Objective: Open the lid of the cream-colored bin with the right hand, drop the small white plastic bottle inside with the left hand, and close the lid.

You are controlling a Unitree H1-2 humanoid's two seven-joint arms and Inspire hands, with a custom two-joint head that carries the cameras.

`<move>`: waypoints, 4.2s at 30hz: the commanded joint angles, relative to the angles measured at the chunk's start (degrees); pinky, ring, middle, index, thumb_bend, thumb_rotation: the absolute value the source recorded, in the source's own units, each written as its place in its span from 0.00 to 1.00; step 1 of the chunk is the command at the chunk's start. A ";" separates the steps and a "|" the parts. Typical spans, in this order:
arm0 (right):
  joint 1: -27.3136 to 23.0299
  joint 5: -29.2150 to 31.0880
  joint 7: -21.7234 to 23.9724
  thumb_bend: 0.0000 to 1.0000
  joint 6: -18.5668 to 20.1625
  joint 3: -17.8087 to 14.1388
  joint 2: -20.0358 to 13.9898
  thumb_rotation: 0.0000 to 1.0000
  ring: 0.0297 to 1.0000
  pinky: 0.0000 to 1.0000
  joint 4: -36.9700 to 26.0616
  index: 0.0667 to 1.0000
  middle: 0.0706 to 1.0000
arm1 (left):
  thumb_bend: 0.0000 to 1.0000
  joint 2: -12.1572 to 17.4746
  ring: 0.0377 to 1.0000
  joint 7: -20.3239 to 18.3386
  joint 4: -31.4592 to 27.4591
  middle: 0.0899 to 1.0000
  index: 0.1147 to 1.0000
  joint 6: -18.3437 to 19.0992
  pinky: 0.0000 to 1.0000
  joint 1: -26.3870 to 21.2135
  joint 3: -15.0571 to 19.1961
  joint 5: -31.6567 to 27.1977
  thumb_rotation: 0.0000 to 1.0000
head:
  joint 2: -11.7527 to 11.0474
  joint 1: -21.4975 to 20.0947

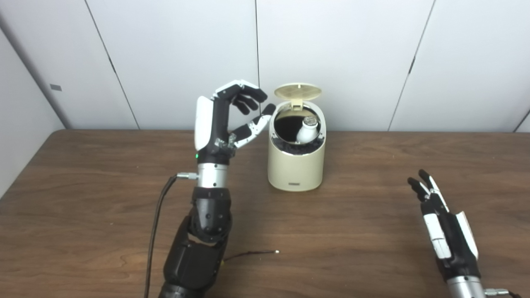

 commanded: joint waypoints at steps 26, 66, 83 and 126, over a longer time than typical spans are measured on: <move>2.98 8.69 2.47 0.62 -0.47 -0.34 1.65 0.98 0.95 0.95 2.96 0.97 0.90 | 0.50 1.59 0.76 -13.65 -12.78 0.79 0.78 14.10 0.74 8.42 7.72 -20.61 0.48 | 2.06 2.61; 1.80 10.42 1.25 0.58 2.29 -1.67 2.13 1.00 0.99 0.99 -2.71 0.97 0.94 | 0.47 -1.32 0.90 -15.10 -11.70 0.91 0.92 10.93 0.89 25.19 8.95 -25.55 0.68 | 4.98 -0.07; 4.18 12.58 2.11 0.52 4.24 -1.17 3.21 1.00 1.00 1.00 -4.71 0.98 0.99 | 0.43 -0.66 0.98 -18.44 -12.22 0.99 0.99 9.92 0.99 29.07 9.81 -33.52 0.98 | 6.67 -4.00; 1.96 10.61 1.95 0.58 8.34 -0.73 2.21 1.00 1.00 1.00 -7.34 0.98 0.98 | 0.36 0.13 1.00 -19.47 -11.36 1.00 1.00 9.48 1.00 30.27 8.08 -31.76 0.97 | 6.31 -5.60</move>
